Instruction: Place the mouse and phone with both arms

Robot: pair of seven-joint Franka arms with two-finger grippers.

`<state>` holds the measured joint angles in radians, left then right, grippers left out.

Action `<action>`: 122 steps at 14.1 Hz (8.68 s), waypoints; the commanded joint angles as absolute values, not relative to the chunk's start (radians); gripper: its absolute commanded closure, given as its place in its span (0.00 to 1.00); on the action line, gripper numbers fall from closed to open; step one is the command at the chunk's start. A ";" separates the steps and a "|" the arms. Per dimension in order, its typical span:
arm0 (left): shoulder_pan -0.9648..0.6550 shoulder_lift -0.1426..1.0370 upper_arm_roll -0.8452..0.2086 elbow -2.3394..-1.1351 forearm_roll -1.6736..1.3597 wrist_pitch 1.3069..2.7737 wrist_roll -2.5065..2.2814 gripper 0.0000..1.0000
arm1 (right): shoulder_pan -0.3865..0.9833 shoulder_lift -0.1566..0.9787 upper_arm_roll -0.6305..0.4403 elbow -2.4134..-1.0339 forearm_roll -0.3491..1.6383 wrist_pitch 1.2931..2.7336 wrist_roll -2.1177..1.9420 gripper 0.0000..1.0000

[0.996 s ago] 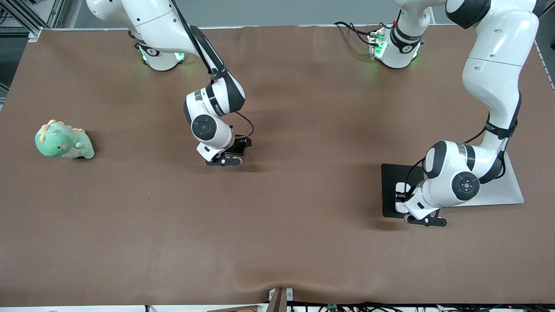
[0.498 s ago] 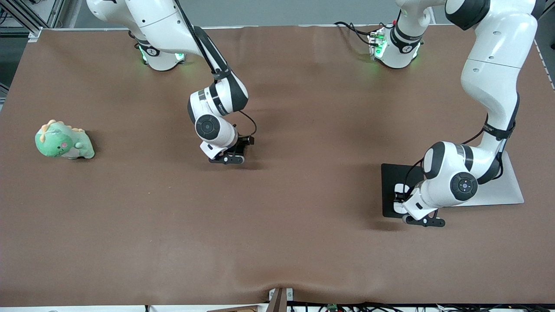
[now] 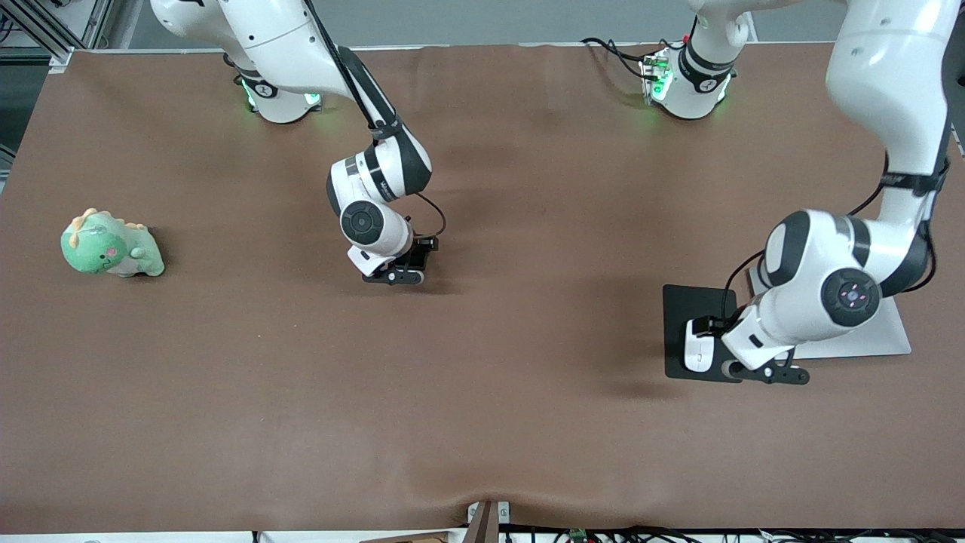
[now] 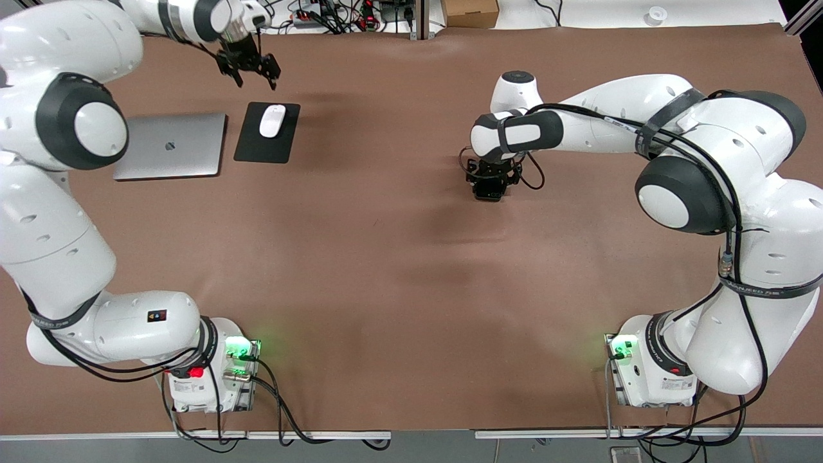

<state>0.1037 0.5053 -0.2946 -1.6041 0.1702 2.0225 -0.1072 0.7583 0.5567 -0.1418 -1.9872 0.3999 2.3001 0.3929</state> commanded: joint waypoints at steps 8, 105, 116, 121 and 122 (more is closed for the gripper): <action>0.020 0.145 -0.208 -1.638 0.156 1.757 -0.092 0.00 | 0.696 0.471 -0.222 -2.081 0.399 2.210 0.277 1.00; -0.048 0.029 -0.040 -1.488 0.029 1.466 0.052 0.00 | -0.067 -0.045 -0.026 -1.612 -0.015 1.542 -0.161 0.00; -0.051 0.028 -0.041 -1.488 0.029 1.465 0.054 0.00 | -0.060 -0.043 -0.021 -1.601 -0.017 1.537 -0.163 0.00; -0.052 0.028 -0.040 -1.488 0.029 1.465 0.048 0.00 | -0.061 -0.043 -0.023 -1.603 -0.017 1.529 -0.163 0.00; -0.052 0.028 -0.041 -1.488 0.029 1.465 0.049 0.00 | -0.061 -0.043 -0.023 -1.603 -0.017 1.528 -0.163 0.00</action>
